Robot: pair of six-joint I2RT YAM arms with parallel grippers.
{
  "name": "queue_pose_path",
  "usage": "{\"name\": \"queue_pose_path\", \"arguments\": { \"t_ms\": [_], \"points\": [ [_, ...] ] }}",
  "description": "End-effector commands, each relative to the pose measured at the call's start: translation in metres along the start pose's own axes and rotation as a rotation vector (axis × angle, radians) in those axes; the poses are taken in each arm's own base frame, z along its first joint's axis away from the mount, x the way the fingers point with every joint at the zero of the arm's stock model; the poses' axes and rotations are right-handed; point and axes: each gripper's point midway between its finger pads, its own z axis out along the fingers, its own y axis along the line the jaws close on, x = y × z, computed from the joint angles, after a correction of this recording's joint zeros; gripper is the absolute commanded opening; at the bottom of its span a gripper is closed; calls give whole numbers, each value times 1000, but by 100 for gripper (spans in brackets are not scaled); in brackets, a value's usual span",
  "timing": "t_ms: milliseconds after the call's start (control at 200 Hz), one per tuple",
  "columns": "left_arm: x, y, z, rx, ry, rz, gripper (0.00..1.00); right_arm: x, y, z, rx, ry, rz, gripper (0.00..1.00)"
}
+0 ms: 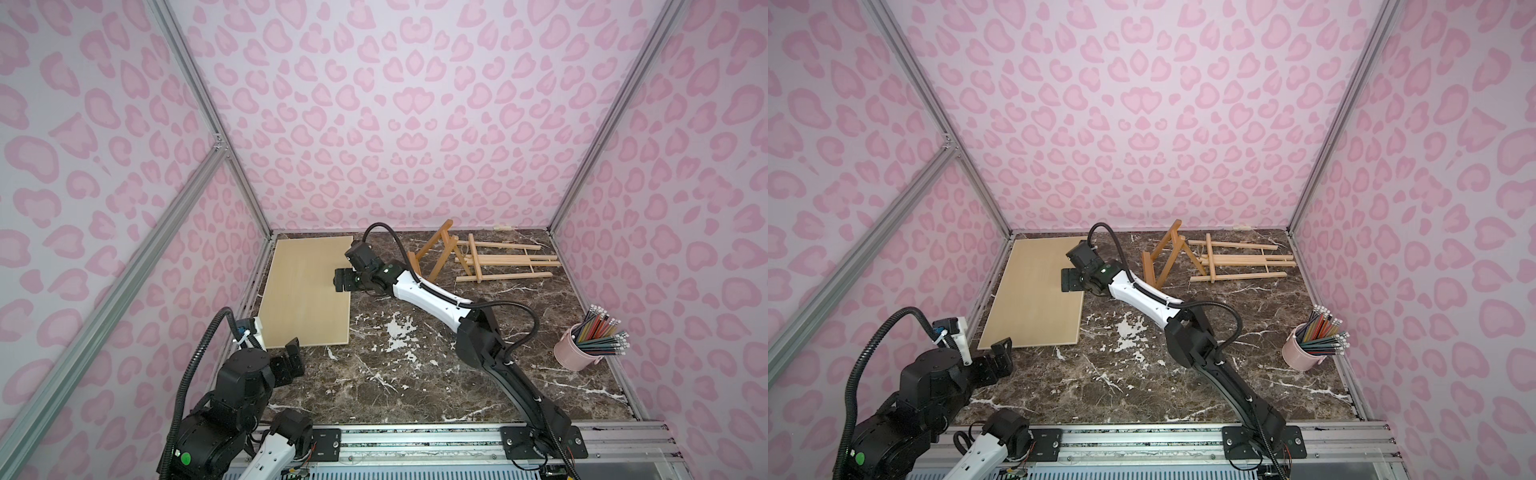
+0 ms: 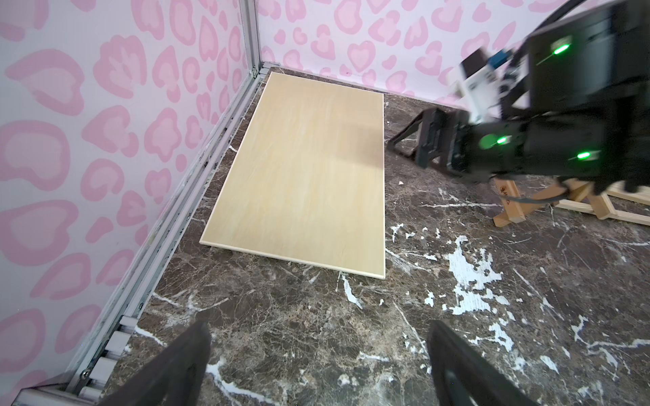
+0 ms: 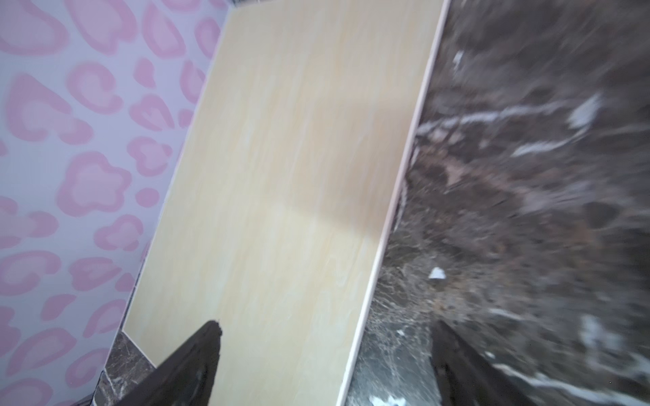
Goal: Disassemble the easel
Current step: Adjust the drawing board at the corner of the board.
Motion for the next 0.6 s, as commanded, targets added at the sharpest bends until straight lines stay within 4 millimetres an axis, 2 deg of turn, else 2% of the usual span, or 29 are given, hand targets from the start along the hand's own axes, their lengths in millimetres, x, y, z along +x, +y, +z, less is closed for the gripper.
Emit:
{"name": "queue_pose_path", "arguments": {
  "t_ms": [0, 35, 155, 230, 250, 265, 270, 275, 315, 370, 450, 515, 595],
  "points": [
    [-5, -2, -1, 13, -29, -6, 97, -61, 18, -111, 4, -249, -82, 93],
    [-5, -2, -2, 19, -31, -6, 97, -68, 17, -140, -16, -308, -77, 93],
    [-5, -3, -3, 27, -38, -8, 97, -77, -12, -232, -24, -516, -24, 93],
    [-6, -3, -4, 33, -43, -8, 97, -70, -38, -282, -30, -637, 25, 93],
    [-6, -3, -4, 35, -44, -7, 97, -60, -47, -285, -27, -643, 27, 92],
    [-6, -3, -4, 37, -44, -7, 97, -61, -50, -298, -42, -670, 38, 91],
    [-6, -3, -4, 37, -44, -7, 97, -55, -55, -296, -37, -663, 37, 91],
    [-6, -4, -4, 38, -44, -7, 97, -58, -55, -303, -46, -679, 44, 91],
    [-5, -4, -4, 39, -43, -6, 97, -48, -72, -320, -58, -715, 69, 89],
    [-6, -5, -4, 42, -43, -5, 97, -33, -100, -333, -44, -758, 114, 86],
    [-6, -6, -3, 50, -40, 0, 97, -12, -139, -339, -18, -785, 158, 83],
    [-5, -7, -2, 48, -36, 3, 97, 4, -166, -332, 12, -769, 190, 82],
    [-5, -7, -2, 50, -35, 3, 97, 17, -194, -312, 27, -720, 224, 80]
  ]
}}
